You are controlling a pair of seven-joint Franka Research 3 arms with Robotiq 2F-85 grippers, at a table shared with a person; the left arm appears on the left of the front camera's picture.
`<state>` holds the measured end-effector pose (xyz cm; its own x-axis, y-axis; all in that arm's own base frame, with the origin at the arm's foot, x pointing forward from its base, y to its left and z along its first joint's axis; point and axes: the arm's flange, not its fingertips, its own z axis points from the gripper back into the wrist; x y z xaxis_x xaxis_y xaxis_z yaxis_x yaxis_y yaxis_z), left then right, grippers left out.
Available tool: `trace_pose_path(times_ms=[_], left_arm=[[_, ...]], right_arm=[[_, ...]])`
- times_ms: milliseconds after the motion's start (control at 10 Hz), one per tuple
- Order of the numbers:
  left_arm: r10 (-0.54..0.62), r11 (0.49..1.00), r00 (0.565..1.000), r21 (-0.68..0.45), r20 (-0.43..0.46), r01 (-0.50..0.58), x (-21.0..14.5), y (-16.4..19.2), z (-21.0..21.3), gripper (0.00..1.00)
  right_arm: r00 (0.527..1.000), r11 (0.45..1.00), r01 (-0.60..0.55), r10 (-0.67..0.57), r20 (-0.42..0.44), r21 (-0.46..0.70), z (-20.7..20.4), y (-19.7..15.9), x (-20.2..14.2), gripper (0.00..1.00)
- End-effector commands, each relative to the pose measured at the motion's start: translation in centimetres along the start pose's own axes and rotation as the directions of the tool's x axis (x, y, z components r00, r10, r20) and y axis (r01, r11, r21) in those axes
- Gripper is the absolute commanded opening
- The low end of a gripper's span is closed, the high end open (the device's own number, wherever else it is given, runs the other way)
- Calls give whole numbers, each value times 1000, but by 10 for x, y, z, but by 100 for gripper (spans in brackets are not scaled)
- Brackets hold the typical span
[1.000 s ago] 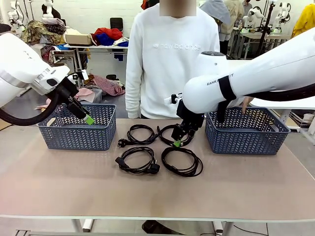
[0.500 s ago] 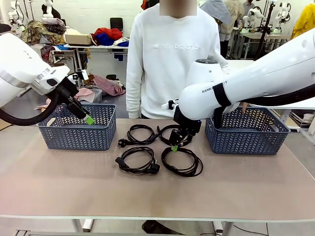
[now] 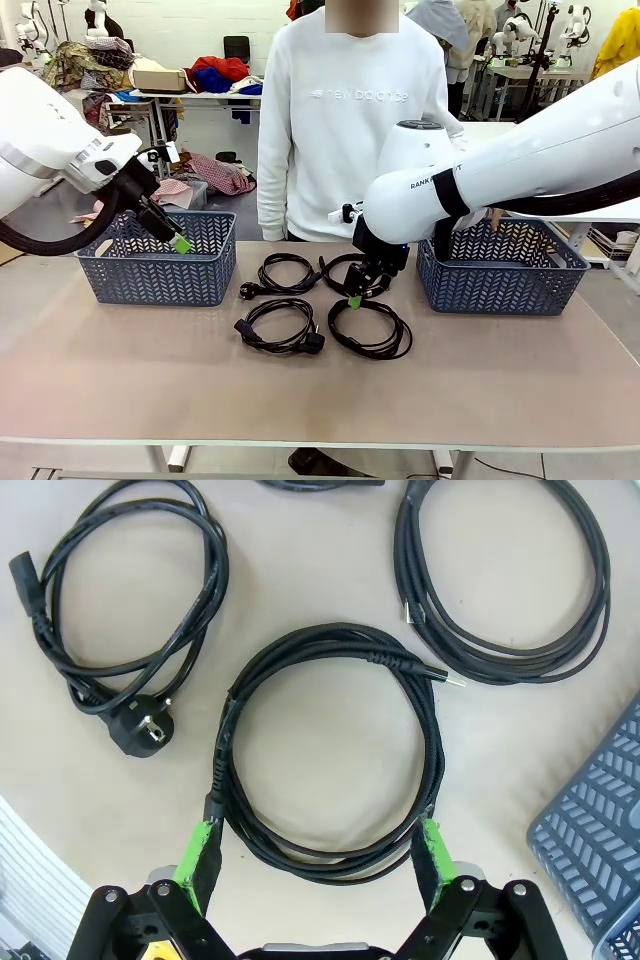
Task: Organize the cables according to human instructions.
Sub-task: Pick up a bundle of cables and place it in the basket indicated by the human.
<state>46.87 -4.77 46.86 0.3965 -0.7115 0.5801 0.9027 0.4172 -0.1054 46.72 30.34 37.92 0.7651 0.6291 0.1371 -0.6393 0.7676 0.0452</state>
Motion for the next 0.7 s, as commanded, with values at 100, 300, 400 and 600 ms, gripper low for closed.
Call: trace_pose_path(times_ms=[100, 300, 400, 600], left_arm=[[0, 1000, 1000, -10, 26, 1, -1, -2, 1, 100], [0, 1000, 1000, -10, 26, 1, -1, -2, 1, 100], [0, 1000, 1000, -10, 26, 1, -1, -2, 1, 100], [0, 1000, 1000, -10, 26, 1, -1, -2, 1, 100]], right_arm=[[996, 995, 85, -85, 9, -42, -16, 13, 6, 100], [992, 991, 122, -123, -8, -59, -26, 19, 10, 100], [989, 987, 144, -146, -18, -76, -31, 22, 11, 100], [982, 977, 183, -186, -26, -107, -43, 28, 14, 100]])
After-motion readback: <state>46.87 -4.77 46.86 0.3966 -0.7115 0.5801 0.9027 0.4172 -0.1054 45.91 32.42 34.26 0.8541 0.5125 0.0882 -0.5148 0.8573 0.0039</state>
